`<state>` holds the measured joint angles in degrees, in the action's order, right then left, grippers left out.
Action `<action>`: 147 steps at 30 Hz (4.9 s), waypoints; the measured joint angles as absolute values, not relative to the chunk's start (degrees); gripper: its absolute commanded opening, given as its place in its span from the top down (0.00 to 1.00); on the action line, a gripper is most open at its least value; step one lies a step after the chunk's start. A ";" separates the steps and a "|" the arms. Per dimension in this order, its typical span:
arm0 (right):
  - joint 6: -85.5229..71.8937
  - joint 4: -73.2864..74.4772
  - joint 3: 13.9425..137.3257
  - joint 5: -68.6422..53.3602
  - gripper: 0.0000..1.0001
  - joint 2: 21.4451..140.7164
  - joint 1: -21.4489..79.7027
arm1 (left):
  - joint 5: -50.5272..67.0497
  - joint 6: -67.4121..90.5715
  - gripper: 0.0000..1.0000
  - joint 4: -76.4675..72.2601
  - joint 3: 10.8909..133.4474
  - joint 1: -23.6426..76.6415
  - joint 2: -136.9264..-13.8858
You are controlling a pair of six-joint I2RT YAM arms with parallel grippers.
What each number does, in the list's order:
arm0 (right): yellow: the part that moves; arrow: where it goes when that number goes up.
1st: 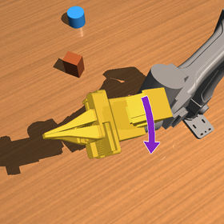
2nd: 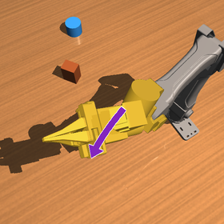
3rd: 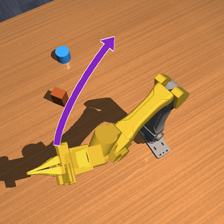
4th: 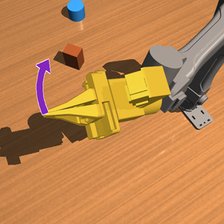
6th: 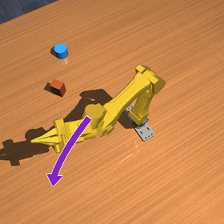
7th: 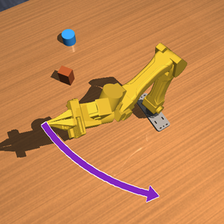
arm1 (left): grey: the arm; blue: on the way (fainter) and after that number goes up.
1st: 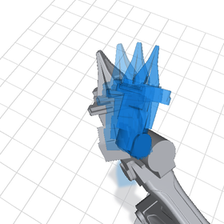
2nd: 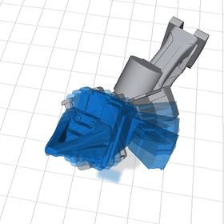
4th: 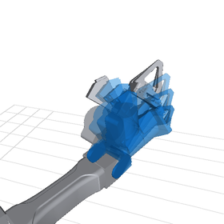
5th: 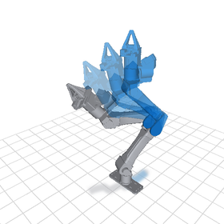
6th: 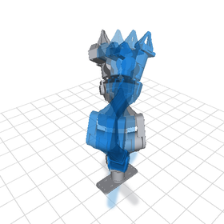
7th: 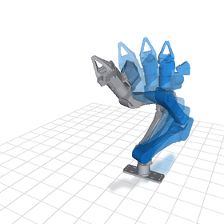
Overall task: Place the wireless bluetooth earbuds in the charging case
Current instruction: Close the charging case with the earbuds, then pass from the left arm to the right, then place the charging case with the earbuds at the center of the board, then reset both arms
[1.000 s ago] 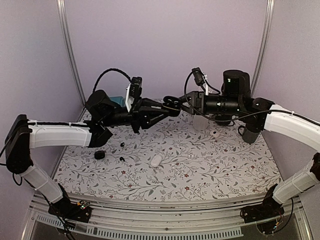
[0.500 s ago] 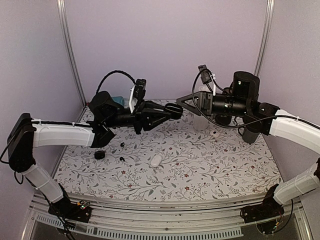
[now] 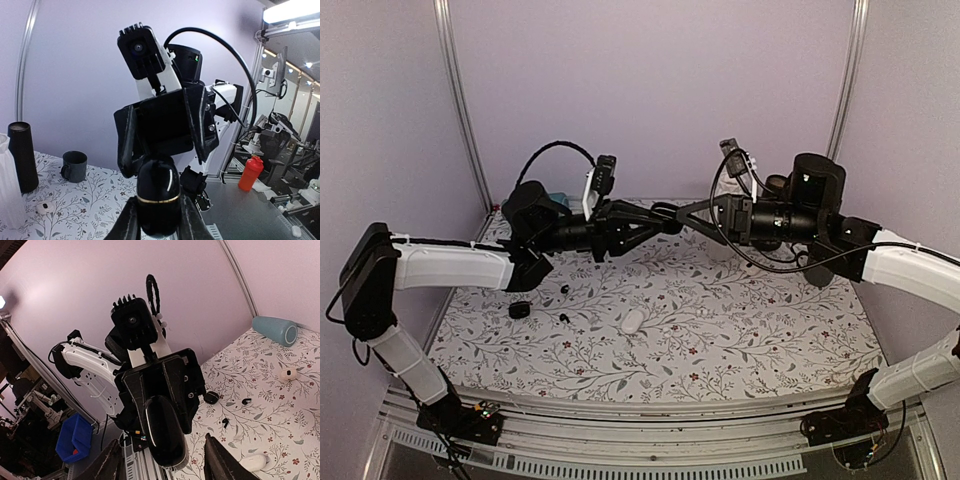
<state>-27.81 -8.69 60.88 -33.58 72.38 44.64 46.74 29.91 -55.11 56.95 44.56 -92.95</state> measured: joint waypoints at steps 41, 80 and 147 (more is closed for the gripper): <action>-30.37 -7.46 53.67 -19.73 0.96 70.04 42.24 | 37.23 32.16 0.04 -49.56 55.24 42.98 -91.94; -42.92 -5.30 34.96 -10.37 0.84 86.83 15.03 | 32.21 24.77 0.04 -41.21 54.59 42.30 -85.10; -25.98 -5.43 47.31 -9.76 0.01 54.50 31.55 | 27.53 21.39 0.04 -37.01 52.49 42.26 -83.92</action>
